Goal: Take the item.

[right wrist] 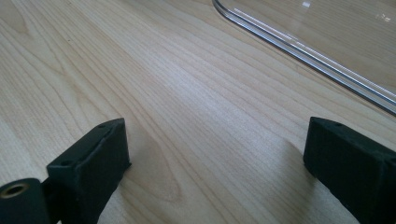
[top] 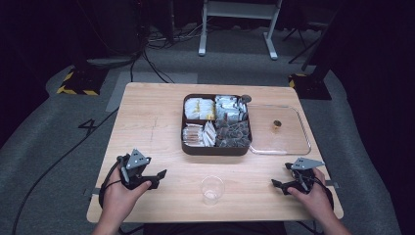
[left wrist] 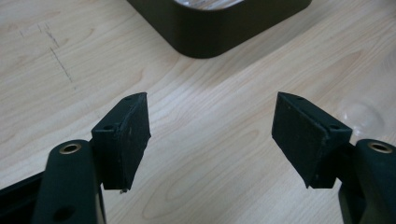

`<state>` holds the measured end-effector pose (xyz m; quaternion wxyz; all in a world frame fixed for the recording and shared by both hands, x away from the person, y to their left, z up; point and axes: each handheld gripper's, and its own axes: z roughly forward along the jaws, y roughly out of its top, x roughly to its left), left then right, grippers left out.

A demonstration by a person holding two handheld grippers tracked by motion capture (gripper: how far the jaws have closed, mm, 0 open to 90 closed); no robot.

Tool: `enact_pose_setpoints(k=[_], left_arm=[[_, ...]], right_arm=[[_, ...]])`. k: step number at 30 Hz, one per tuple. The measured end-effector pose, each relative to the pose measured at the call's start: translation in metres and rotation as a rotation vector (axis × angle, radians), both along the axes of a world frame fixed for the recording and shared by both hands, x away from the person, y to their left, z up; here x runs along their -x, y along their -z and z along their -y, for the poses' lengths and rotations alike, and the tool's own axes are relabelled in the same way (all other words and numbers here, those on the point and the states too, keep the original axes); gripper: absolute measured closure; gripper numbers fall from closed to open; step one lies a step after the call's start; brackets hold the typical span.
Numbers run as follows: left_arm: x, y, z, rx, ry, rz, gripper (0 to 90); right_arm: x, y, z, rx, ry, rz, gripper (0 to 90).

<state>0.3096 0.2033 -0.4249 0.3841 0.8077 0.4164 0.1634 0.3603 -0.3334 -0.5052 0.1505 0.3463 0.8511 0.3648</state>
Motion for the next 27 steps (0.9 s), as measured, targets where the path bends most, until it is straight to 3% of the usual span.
enact_pose_setpoints(k=[18,27], left_arm=[[-0.042,-0.035,0.034,-0.002,0.026,0.063,29.5],[-0.064,-0.047,0.049,-0.007,0.03,0.068,29.6]], right_arm=[[0.0,0.0,0.0,0.0,0.0,0.0,6.9],[0.0,0.0,0.0,0.0,0.0,-0.001,6.9]])
